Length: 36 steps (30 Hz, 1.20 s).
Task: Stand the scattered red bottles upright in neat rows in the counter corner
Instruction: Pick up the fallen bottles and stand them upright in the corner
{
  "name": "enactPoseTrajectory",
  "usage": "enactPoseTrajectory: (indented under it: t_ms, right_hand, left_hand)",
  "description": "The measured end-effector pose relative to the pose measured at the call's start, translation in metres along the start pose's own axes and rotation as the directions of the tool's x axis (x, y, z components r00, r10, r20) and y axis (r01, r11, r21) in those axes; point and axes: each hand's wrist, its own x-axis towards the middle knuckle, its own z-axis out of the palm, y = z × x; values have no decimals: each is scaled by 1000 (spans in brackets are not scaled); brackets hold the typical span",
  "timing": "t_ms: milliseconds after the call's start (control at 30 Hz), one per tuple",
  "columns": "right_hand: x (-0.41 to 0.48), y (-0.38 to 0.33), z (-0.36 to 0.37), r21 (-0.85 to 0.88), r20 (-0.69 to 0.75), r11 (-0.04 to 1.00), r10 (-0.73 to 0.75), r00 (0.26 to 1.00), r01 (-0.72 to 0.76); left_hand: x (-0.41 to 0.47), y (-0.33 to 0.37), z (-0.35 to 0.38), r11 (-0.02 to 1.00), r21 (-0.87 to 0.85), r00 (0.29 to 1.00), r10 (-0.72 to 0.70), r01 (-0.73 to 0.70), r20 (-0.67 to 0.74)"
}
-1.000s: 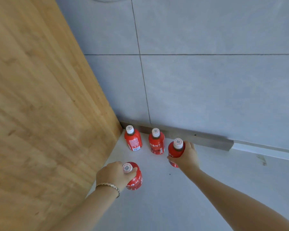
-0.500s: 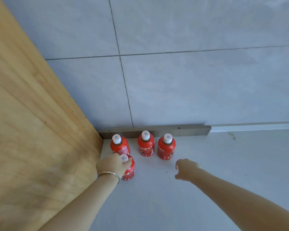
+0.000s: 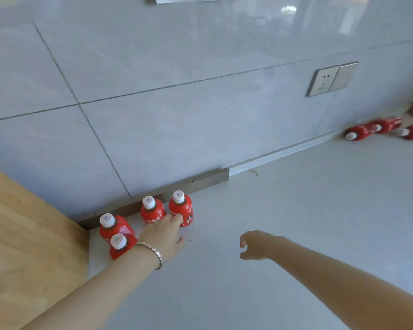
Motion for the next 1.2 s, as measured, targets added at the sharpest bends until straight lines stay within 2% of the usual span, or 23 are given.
enactPoseTrajectory:
  t_ms: [67, 133, 300, 500, 667, 733, 833, 900, 1000, 1200]
  right_hand:
    - [-19, 31, 1, 47, -2, 997, 60, 998, -59]
    - [-46, 67, 3, 79, -11, 990, 115, 993, -114]
    - [-125, 183, 20, 161, -48, 953, 268, 962, -258]
    - [-247, 333, 49, 268, -22, 847, 482, 876, -459]
    - [-325, 468, 84, 322, 28, 754, 597, 802, -573]
    - [-364, 560, 104, 329, 15, 711, 654, 756, -621]
    - [-373, 595, 114, 350, 13, 645, 721, 692, -679]
    - [-381, 610, 119, 356, 25, 624, 738, 674, -696]
    - [-392, 663, 125, 457, -43, 558, 791, 610, -692]
    - [-357, 746, 110, 459, -170, 569, 810, 562, -682]
  left_hand:
    - [15, 40, 0, 997, -49, 986, 66, -59, 155]
    - [27, 89, -1, 989, -27, 955, 148, -146, 258]
    - [49, 238, -7, 939, -103, 857, 342, -329, 386]
    - [41, 432, -20, 845, -175, 774, 533, -505, 341]
    - [28, 587, -26, 790, -152, 726, 608, -594, 321]
    - [16, 687, -35, 777, -177, 722, 628, -604, 291]
    - [15, 713, -40, 767, -146, 716, 638, -625, 283]
    - [19, 722, -37, 766, -110, 718, 635, -634, 286]
    - [34, 763, -38, 763, -76, 718, 632, -642, 292]
    - [99, 830, -34, 760, -56, 719, 633, -647, 288]
